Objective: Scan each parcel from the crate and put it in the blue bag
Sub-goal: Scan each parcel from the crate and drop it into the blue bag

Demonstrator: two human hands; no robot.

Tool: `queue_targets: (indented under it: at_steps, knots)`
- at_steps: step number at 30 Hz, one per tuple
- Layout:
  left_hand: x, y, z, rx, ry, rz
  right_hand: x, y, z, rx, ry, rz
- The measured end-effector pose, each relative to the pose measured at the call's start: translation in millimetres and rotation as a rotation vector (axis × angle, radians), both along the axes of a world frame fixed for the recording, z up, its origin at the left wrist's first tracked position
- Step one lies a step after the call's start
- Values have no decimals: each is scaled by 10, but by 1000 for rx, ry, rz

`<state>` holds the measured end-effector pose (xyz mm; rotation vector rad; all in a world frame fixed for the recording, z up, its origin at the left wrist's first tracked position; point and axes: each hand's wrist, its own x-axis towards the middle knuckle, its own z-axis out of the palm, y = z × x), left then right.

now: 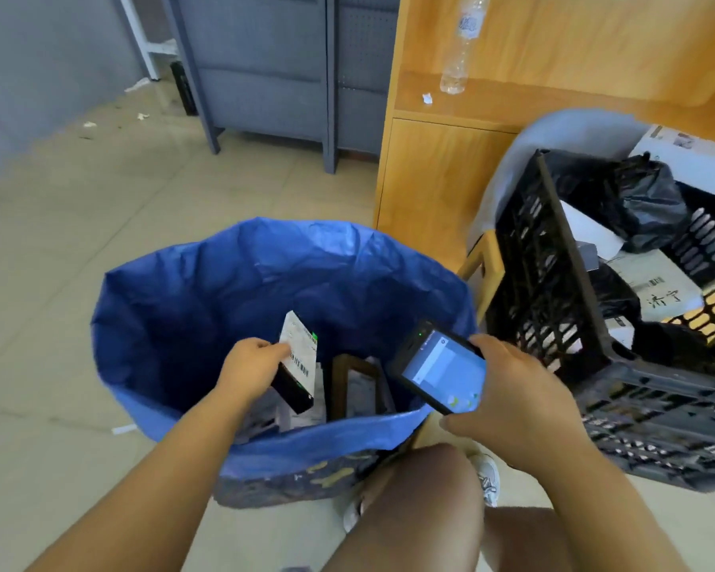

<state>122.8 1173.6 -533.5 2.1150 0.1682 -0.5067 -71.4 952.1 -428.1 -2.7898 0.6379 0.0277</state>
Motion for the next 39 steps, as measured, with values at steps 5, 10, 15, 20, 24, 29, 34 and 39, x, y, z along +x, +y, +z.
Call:
queue_targets:
  at_steps: [5,10,15,20,24,29,34,39]
  knots:
    - [334,187,-325,383,129,-166,458,203,-222,-38,113,92]
    - [523,101,-531,514,233,-246,704,313,-391,-24,188,130]
    - [538,45,-722,585,185,-267,761,298,-451,-6,247,136]
    - [519,24,-700,595,192,-297,744,274,-431,-6,259,114]
    - [475,31,-594,507,192,-334,672,233,-342,12,230,90]
    - [392,-137,-268,374,-15,-411,499,22,-60,-22,175,30]
    - [275,-533,295,234,-182,-467,183,-325,368,-72,34,-69]
    - [-15,-1141,875,51,-338,-593,-263,-751,819,-140,-94,-188]
